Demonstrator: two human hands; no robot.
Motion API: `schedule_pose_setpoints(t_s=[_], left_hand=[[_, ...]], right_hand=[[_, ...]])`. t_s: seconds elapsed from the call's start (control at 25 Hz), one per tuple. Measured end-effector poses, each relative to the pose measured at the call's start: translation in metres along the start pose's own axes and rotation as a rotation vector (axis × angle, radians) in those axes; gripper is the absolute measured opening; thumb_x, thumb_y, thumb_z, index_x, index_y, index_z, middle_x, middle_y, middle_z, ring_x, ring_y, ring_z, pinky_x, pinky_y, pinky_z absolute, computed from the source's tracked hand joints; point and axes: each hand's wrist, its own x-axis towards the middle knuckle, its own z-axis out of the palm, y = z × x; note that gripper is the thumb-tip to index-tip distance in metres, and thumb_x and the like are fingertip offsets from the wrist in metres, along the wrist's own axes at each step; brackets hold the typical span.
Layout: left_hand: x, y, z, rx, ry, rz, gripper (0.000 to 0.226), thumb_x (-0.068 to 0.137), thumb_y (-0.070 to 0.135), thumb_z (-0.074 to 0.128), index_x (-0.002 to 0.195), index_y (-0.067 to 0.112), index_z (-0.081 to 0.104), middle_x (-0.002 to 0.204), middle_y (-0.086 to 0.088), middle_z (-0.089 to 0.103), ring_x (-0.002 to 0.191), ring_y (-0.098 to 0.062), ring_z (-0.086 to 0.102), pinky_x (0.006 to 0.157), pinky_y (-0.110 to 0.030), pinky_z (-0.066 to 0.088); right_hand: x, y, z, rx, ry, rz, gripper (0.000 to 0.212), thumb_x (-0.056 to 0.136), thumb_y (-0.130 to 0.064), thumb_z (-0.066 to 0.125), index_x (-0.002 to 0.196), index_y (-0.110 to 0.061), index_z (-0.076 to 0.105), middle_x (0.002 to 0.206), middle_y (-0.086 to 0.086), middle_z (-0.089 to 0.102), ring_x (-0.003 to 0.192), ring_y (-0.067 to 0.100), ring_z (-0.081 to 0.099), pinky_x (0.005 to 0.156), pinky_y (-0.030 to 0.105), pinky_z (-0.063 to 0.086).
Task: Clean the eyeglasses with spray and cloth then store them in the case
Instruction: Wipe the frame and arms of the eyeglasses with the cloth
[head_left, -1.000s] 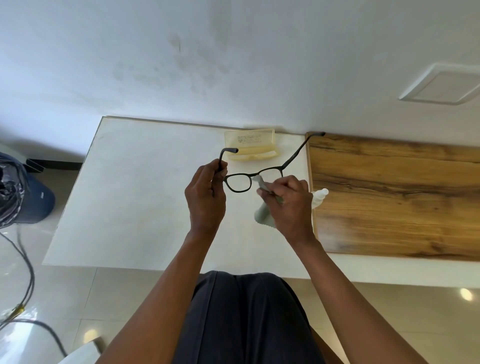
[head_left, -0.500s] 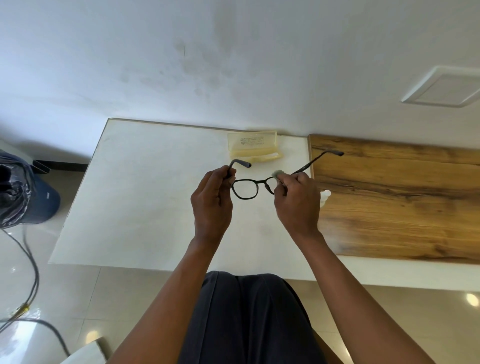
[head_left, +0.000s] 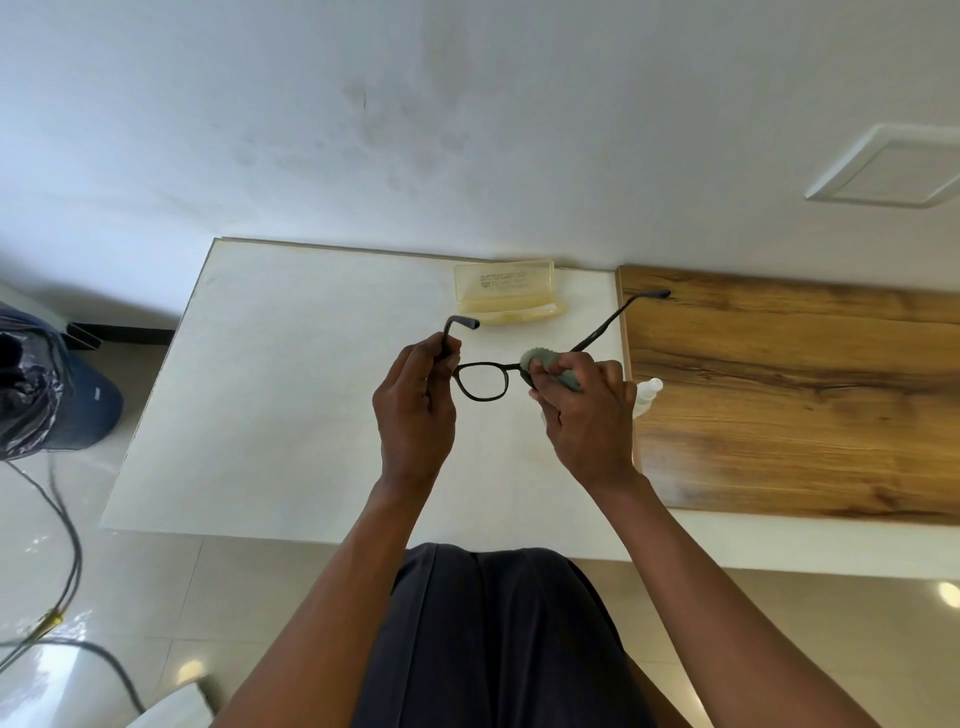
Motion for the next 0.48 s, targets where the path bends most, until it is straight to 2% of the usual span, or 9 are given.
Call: schedule_pose_setpoints(t_s=[0.08, 0.2, 0.32, 0.4, 0.48], left_hand=[[-0.0013, -0.0015, -0.0003, 0.008, -0.002, -0.001, 0.018, 0.085, -0.013, 0.054, 0.097, -0.005, 0.064, 0.087, -0.004, 0.062, 0.08, -0.003, 0.057, 0.074, -0.012, 0.049], [-0.0012, -0.0017, -0.0001, 0.013, -0.021, 0.017, 0.017, 0.085, -0.013, 0.055, 0.096, -0.005, 0.064, 0.087, -0.006, 0.064, 0.081, -0.003, 0.057, 0.074, -0.009, 0.047], [-0.0002, -0.0016, 0.0001, 0.015, -0.049, 0.037, 0.015, 0.085, -0.011, 0.056, 0.097, -0.007, 0.064, 0.089, -0.005, 0.064, 0.084, -0.003, 0.058, 0.078, -0.007, 0.045], [0.0001, -0.0014, 0.0002, 0.018, -0.056, 0.049, 0.014, 0.085, -0.01, 0.056, 0.097, -0.007, 0.064, 0.09, -0.004, 0.064, 0.086, -0.002, 0.058, 0.079, -0.006, 0.044], [0.0006, -0.0011, 0.0003, 0.009, -0.065, 0.061, 0.014, 0.085, -0.009, 0.056, 0.097, -0.008, 0.063, 0.09, -0.004, 0.064, 0.088, -0.001, 0.058, 0.08, -0.006, 0.045]], right_hand=[[-0.0007, 0.0054, -0.001, -0.02, 0.042, -0.01, 0.023, 0.066, -0.023, 0.082, 0.087, -0.02, 0.074, 0.085, 0.001, 0.067, 0.084, 0.02, 0.039, 0.059, 0.033, 0.039], [-0.0031, 0.0092, -0.002, -0.164, 0.028, 0.04, 0.025, 0.066, -0.039, 0.079, 0.08, -0.019, 0.072, 0.086, -0.001, 0.067, 0.085, 0.019, 0.036, 0.061, 0.033, 0.039], [-0.004, 0.0074, -0.0006, -0.206, -0.034, 0.116, 0.035, 0.07, -0.045, 0.074, 0.09, -0.016, 0.07, 0.093, 0.003, 0.065, 0.088, 0.024, 0.044, 0.062, 0.035, 0.041], [-0.0037, 0.005, 0.001, -0.172, -0.101, 0.147, 0.038, 0.074, -0.042, 0.072, 0.102, -0.016, 0.068, 0.101, 0.008, 0.063, 0.087, 0.031, 0.054, 0.064, 0.037, 0.042], [-0.0029, 0.002, 0.0025, -0.081, -0.157, 0.175, 0.038, 0.079, -0.036, 0.069, 0.112, -0.019, 0.064, 0.109, 0.013, 0.059, 0.09, 0.036, 0.053, 0.067, 0.039, 0.039]])
